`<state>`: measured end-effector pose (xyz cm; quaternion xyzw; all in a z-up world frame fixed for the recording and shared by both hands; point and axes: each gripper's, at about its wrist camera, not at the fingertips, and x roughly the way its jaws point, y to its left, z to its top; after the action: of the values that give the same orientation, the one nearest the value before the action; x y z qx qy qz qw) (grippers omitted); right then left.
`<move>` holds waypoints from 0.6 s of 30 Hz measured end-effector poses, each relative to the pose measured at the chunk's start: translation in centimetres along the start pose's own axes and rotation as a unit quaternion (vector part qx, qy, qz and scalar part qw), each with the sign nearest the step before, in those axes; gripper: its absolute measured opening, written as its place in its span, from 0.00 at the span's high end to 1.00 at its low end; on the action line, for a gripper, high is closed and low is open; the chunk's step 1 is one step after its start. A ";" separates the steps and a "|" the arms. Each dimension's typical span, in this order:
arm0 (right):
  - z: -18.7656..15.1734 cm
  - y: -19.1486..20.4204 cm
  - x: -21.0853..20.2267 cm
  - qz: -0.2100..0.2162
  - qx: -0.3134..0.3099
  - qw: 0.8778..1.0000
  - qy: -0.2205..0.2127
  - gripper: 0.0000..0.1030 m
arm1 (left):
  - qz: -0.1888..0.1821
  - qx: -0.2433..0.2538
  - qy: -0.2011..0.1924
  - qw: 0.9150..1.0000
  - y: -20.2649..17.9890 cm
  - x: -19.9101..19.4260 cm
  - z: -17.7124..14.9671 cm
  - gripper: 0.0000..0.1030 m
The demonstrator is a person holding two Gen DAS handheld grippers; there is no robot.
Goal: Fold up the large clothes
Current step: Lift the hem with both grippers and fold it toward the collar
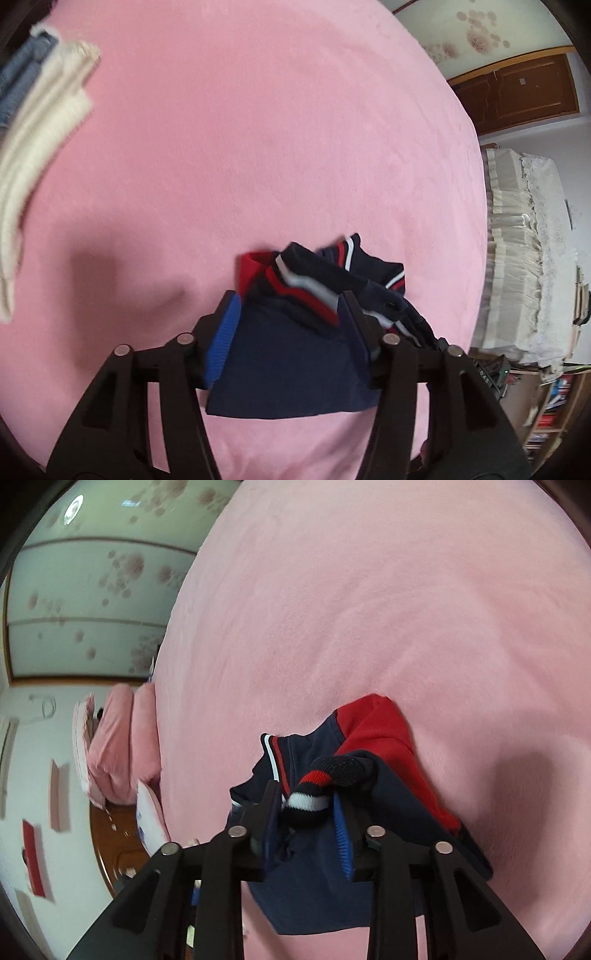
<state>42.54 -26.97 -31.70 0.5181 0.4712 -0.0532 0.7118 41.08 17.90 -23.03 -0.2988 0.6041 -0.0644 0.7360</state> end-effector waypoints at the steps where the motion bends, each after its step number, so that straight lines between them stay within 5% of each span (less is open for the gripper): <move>1: 0.1 0.1 0.2 -0.005 -0.006 1.000 0.000 0.71 | 0.000 0.005 0.001 1.000 -0.1 -0.1 -0.2 0.50; 6: 0.4 2.0 0.2 -0.023 -0.071 0.997 -0.004 0.61 | 0.011 0.018 0.014 1.000 -0.6 0.2 -3.1 0.50; 10: 0.1 3.9 -1.6 0.019 -0.114 0.992 -0.050 0.23 | 0.004 0.012 0.032 0.999 -1.5 2.3 -5.9 0.50; 13: 0.3 5.4 -1.5 0.006 -0.145 0.988 -0.048 0.24 | 0.013 0.022 0.037 0.999 -2.6 3.9 -7.2 0.50; 15: 0.3 6.2 -0.4 0.002 -0.163 0.986 -0.019 0.34 | 0.017 0.048 0.030 0.998 -3.7 4.8 -8.0 0.55; 18: -0.5 6.6 2.1 0.000 -0.190 0.981 0.036 0.64 | 0.027 0.080 0.030 0.996 -5.4 6.3 -8.6 0.66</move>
<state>47.12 -22.72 -28.66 0.3749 0.4978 0.0557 0.7801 36.19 7.58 -26.36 -0.2205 0.6264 -0.1018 0.7407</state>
